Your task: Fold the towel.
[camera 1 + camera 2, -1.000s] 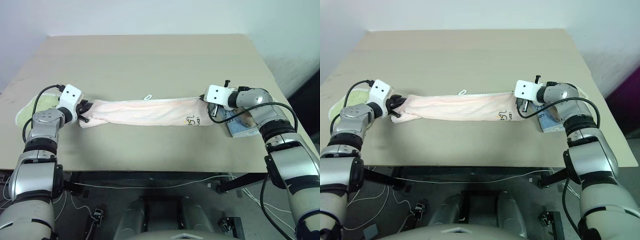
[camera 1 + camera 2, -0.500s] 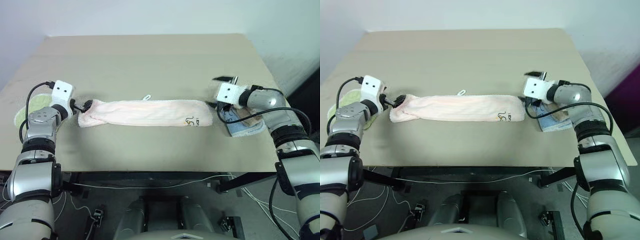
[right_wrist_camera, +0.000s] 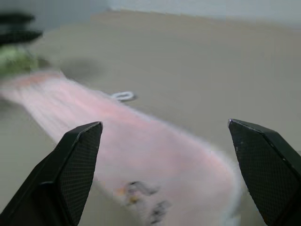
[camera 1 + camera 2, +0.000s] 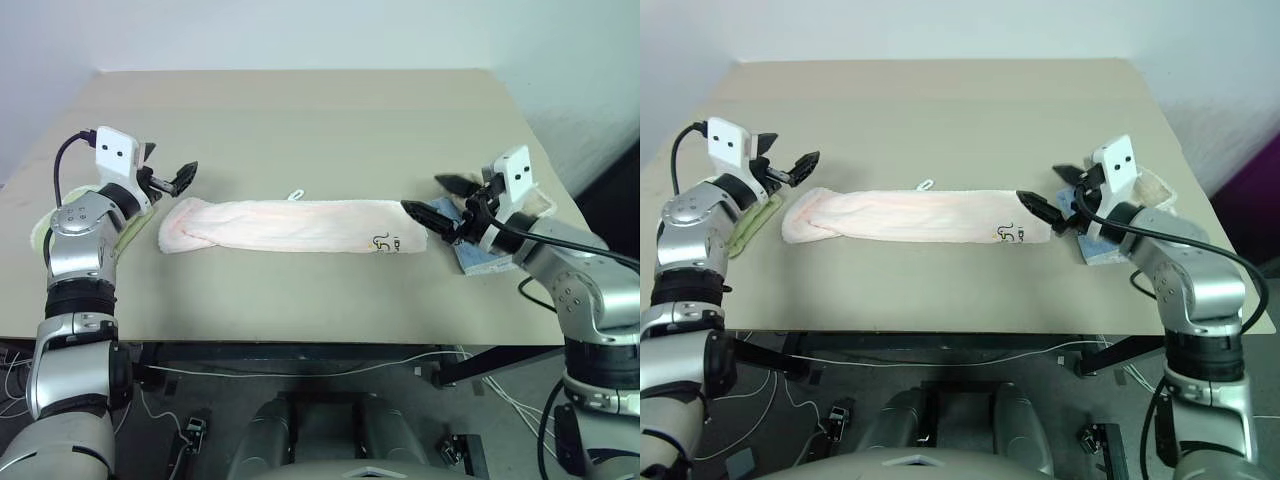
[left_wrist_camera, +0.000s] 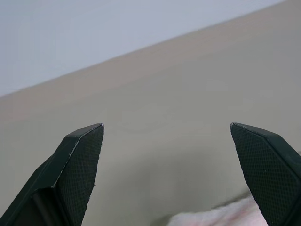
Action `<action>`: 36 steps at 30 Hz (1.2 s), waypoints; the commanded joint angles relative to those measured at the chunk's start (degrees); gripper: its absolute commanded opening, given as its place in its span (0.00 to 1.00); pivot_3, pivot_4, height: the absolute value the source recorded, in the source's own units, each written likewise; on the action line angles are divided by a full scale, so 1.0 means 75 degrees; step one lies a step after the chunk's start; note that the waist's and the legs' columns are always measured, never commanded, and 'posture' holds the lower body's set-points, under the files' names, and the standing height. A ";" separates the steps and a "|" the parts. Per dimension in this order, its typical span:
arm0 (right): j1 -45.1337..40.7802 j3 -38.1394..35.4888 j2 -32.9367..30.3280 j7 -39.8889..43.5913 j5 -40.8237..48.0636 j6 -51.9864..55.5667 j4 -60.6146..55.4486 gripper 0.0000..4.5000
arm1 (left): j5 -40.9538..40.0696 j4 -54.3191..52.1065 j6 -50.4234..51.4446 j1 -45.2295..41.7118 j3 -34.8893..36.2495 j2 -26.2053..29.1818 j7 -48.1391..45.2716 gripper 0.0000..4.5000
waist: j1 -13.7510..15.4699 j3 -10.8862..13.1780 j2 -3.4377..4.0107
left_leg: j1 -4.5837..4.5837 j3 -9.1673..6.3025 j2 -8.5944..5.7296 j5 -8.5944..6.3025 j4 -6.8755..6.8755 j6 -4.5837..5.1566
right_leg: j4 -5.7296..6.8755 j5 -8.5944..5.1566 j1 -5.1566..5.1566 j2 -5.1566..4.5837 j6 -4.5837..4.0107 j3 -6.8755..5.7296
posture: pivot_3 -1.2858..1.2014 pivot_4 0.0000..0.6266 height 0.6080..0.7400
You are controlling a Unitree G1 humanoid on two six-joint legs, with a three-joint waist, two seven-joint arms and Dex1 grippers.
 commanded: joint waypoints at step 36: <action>-0.0557 -0.0502 0.2146 -0.7063 0.5525 -0.1960 0.3568 0.81 | -0.0302 -0.2903 0.0900 0.1220 -0.1069 -0.1115 -0.0704 1.00 | -0.0184 -0.0005 -0.0001 | 0.0081 0.0025 0.0021 -0.0001 -0.0009 0.0007 | -0.0006 0.0000 0.0075 0.0045 0.0000 0.0011 | 0.52 0.24 1.00</action>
